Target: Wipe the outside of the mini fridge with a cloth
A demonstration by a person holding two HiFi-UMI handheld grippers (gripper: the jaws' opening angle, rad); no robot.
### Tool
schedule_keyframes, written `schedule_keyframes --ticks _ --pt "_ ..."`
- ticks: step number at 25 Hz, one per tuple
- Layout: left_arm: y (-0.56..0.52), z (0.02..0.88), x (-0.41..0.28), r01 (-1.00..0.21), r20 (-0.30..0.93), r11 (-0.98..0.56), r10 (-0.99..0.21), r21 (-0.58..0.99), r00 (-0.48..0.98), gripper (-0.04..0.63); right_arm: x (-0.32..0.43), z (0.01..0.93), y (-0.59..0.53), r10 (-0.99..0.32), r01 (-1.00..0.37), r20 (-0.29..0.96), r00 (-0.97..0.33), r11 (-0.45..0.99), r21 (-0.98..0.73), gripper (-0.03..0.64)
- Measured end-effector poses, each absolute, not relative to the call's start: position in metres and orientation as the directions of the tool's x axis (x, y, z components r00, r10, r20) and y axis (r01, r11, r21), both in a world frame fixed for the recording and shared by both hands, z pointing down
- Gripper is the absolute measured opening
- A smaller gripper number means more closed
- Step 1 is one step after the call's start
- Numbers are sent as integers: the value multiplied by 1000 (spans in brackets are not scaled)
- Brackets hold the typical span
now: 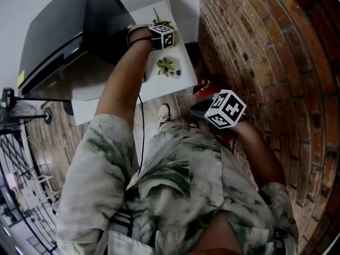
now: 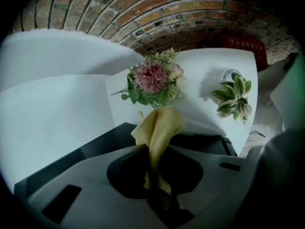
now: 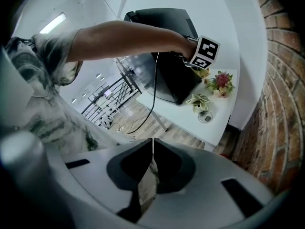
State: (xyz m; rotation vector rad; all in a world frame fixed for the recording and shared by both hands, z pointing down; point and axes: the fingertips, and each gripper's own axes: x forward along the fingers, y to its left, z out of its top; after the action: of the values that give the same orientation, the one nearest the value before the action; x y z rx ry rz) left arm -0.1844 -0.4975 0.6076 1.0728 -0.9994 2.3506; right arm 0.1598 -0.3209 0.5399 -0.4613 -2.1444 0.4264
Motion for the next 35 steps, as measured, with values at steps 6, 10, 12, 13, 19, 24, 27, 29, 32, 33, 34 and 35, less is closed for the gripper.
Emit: schedule_keyframes --ticks 6,10,12,13,19,24,27,29,32,33,34,35 --pt "-515 550 -180 -513 724 -677 -43 -528 -689 72 155 532 -315 477 210 686 -549 873 -440 31" --pt "-523 494 -179 -455 680 -667 -107 -590 -726 72 154 529 -306 488 246 682 -545 871 -426 31" --pt "-522 466 -181 -433 654 -659 -119 -615 -747 72 154 528 -299 496 265 680 -540 867 -422 31" --pt "-522 451 -182 -423 639 -652 -124 -629 -759 72 154 526 -296 498 273 680 -538 866 -419 31" --pt "-506 385 -177 -394 582 -626 -120 -673 -804 72 152 515 -283 506 311 671 -543 863 -398 31" --pt "-488 380 -174 -406 577 -629 -84 -663 -812 72 151 512 -275 514 330 664 -543 858 -394 31" --pt "-476 394 -176 -421 588 -637 -63 -646 -807 72 153 514 -271 517 331 664 -541 856 -397 31" --pt "-470 405 -179 -437 601 -635 -54 -637 -797 72 154 515 -270 516 329 665 -540 856 -398 31" --pt "-464 413 -177 -450 611 -635 -45 -628 -790 72 156 517 -268 515 325 666 -539 857 -400 31" --pt "-463 418 -176 -454 617 -639 -40 -621 -786 72 156 517 -267 516 324 665 -540 857 -402 31" --pt "-463 425 -175 -461 625 -644 -34 -611 -780 72 156 517 -267 517 323 664 -540 856 -404 31" --pt "-463 432 -174 -472 636 -647 -26 -599 -771 72 157 518 -266 517 320 664 -541 856 -406 31"
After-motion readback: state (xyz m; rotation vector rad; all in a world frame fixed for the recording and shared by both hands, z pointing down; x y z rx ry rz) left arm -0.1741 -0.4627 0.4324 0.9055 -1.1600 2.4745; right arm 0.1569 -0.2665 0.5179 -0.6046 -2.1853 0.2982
